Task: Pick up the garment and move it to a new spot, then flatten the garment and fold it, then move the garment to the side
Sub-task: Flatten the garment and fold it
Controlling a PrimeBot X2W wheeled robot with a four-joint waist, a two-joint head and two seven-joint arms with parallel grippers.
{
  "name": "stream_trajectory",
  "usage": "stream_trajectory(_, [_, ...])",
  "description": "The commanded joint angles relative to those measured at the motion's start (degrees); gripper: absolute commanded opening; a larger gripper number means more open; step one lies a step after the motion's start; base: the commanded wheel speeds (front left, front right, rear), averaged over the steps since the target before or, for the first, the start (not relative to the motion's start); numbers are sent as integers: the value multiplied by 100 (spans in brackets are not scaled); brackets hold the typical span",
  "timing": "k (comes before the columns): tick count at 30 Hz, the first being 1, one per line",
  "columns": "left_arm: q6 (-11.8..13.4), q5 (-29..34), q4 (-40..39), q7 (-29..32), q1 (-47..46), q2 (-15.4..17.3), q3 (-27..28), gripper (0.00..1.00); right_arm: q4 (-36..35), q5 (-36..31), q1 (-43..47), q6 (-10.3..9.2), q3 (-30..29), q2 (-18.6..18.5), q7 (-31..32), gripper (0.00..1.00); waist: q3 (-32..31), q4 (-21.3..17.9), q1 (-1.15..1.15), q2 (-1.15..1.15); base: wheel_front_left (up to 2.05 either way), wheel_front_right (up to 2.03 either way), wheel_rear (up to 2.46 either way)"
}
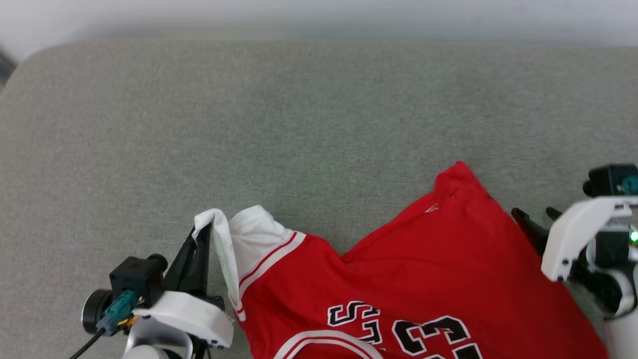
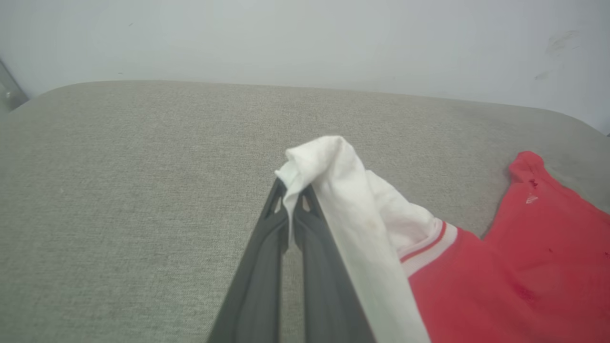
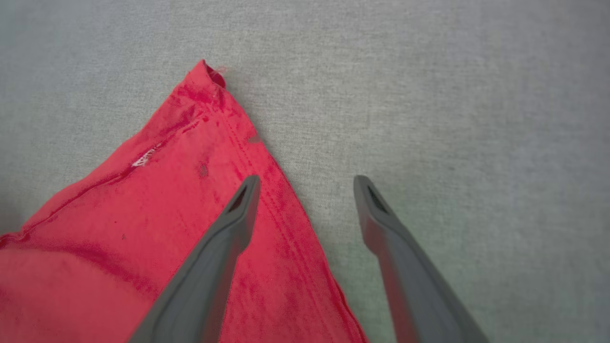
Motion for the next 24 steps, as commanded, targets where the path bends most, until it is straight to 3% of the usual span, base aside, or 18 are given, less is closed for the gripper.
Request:
stream_trajectory(1, [-65, 54, 10, -46, -199, -38, -44, 0, 201, 75, -507, -4, 224, -200, 665, 100, 333, 240, -1, 0, 0, 0, 0])
stream_trajectory(5, [-167, 138, 64, -98, -448, -153, -180, 0, 386, 158, -1200, -4, 518, -383, 1621, 100, 615, 456, -1, 0, 0, 0, 0])
stream_trajectory(12, [-281, 164, 180, -254, -736, -374, -298, 0, 661, 196, -1843, -4, 1108, -578, 2126, 100, 940, 710, -1, 0, 0, 0, 0])
stream_trajectory(17, [-369, 153, 333, -353, -871, -512, -366, 0, 1338, 329, -1833, -4, 1618, -610, 2700, 100, 1020, 836, -1, 0, 0, 0, 0])
stream_trajectory(18, [-387, 142, 372, -374, -880, -526, -370, 0, 1447, 364, -1797, -3, 1685, -621, 2791, 63, 1016, 853, -1, 0, 0, 0, 0])
stream_trajectory(19, [-401, 129, 408, -387, -889, -538, -374, 0, 1535, 396, -1773, -3, 1709, -616, 2832, 42, 1008, 866, -1, 0, 0, 0, 0])
stream_trajectory(20, [-411, 118, 444, -396, -904, -554, -379, 0, 1625, 436, -1776, -4, 1742, -631, 2881, 2, 994, 881, -1, 0, 0, 0, 0])
stream_trajectory(24, [-423, 170, 612, -435, -898, -494, -382, 0, 1667, 566, -1877, -3, 1824, -690, 2685, 0, 827, 862, -1, 0, 0, 0, 0])
